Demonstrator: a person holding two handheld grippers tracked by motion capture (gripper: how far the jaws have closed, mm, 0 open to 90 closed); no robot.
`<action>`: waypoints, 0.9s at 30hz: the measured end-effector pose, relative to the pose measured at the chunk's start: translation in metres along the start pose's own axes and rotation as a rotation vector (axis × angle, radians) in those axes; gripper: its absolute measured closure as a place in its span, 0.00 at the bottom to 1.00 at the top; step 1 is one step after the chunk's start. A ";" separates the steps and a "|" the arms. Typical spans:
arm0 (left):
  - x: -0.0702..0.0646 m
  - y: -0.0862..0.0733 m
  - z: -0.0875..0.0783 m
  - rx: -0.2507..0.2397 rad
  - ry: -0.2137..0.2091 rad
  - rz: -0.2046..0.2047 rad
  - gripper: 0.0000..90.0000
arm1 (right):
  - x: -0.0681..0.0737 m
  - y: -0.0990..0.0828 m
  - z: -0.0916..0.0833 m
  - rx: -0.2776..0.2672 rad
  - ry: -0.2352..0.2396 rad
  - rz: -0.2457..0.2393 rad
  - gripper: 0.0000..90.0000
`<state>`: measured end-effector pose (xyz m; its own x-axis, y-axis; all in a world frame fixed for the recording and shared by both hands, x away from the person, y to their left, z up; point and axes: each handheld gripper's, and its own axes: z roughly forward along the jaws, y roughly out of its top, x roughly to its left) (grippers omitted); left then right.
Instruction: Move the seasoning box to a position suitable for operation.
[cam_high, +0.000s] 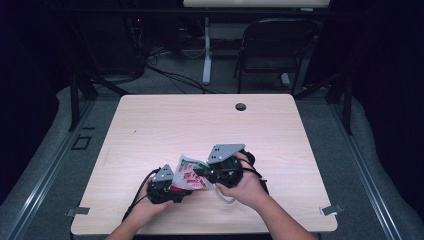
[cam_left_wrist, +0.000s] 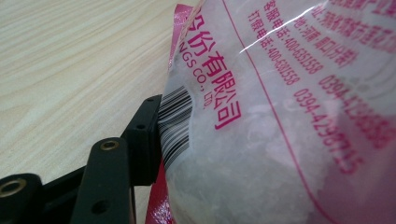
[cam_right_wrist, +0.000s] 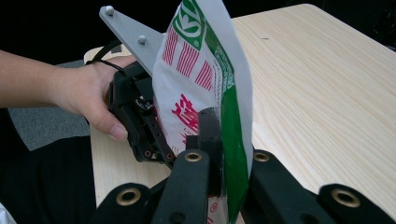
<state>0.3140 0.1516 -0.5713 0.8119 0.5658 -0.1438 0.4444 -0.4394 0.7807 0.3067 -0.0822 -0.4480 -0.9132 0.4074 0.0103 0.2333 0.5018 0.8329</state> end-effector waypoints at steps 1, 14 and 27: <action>0.000 0.000 0.000 -0.003 0.002 0.002 0.50 | 0.000 0.000 0.000 0.001 -0.001 0.000 1.00; -0.002 0.002 -0.002 -0.003 0.079 0.025 0.52 | -0.001 0.000 0.001 -0.005 -0.004 0.004 1.00; -0.006 0.005 -0.004 -0.008 0.127 0.018 0.60 | -0.005 -0.003 -0.001 -0.022 -0.004 0.027 1.00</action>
<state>0.3102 0.1486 -0.5640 0.7652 0.6417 -0.0514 0.4264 -0.4453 0.7874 0.3099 -0.0863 -0.4505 -0.9054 0.4234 0.0306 0.2503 0.4741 0.8441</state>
